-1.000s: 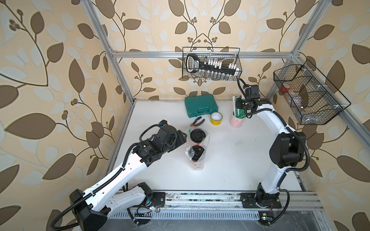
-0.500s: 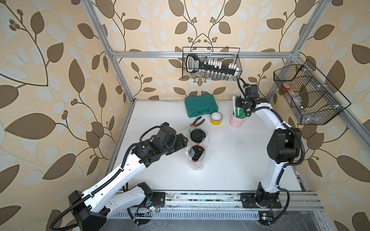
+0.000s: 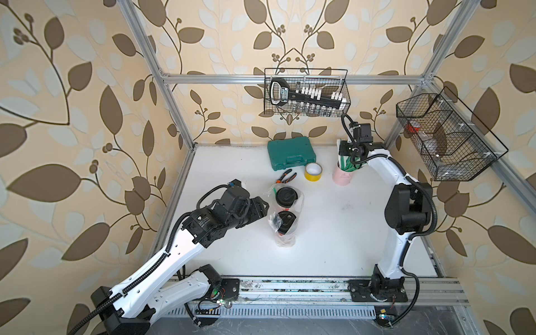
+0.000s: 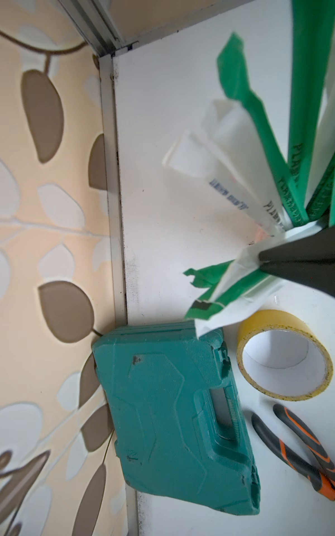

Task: Pack milk tea into plastic carrier bags
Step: Pick up the straw from the container.

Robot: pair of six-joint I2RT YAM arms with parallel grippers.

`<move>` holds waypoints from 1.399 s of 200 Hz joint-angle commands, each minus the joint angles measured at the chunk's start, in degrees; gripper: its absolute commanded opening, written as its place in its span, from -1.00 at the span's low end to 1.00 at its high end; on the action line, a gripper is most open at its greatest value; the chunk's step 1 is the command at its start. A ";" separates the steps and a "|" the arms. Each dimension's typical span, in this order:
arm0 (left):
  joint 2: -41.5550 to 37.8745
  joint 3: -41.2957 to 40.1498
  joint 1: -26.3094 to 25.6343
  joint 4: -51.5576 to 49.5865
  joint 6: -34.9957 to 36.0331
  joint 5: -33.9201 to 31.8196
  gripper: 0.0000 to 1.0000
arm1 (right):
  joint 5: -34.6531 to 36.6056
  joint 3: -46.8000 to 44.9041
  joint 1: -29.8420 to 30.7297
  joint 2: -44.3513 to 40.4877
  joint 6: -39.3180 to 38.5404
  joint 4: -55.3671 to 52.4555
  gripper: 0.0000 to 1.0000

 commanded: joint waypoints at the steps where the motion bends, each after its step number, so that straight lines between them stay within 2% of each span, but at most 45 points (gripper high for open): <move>1: -1.07 2.27 0.59 -1.13 1.24 -1.12 0.45 | 0.80 -0.24 -0.40 -2.99 -1.10 0.86 -0.98; 36: -1.66 2.09 0.66 -1.74 1.22 -1.48 0.45 | 0.11 -0.75 -0.94 -4.96 -0.89 1.03 -1.00; 48: -1.82 2.05 0.62 -1.94 1.30 -1.56 0.45 | -0.29 -0.19 -1.07 -4.63 -0.89 1.04 -0.83; 68: -1.90 2.17 0.60 -2.10 1.44 -1.61 0.45 | -1.45 1.01 -1.19 -2.81 -0.63 0.61 -0.80; 104: -2.14 2.77 0.58 -3.14 1.96 -2.03 0.45 | -2.52 4.29 -1.25 1.56 -0.10 -0.59 -0.44; 177: -2.73 2.88 0.66 -4.04 2.32 -3.11 0.46 | -2.88 6.02 -1.54 4.47 -0.09 -0.80 -0.28; 227: -2.60 2.81 0.66 -4.15 2.32 -3.21 0.46 | -7.35 5.36 -1.76 4.68 -1.07 0.23 -0.32; 244: -2.64 2.79 0.64 -4.12 2.32 -3.29 0.46 | -7.80 4.73 -2.15 4.37 -0.54 0.63 -0.45; 280: -2.64 2.98 0.65 -4.12 2.26 -3.29 0.46 | -6.63 3.72 -2.52 4.34 -0.18 1.47 -0.56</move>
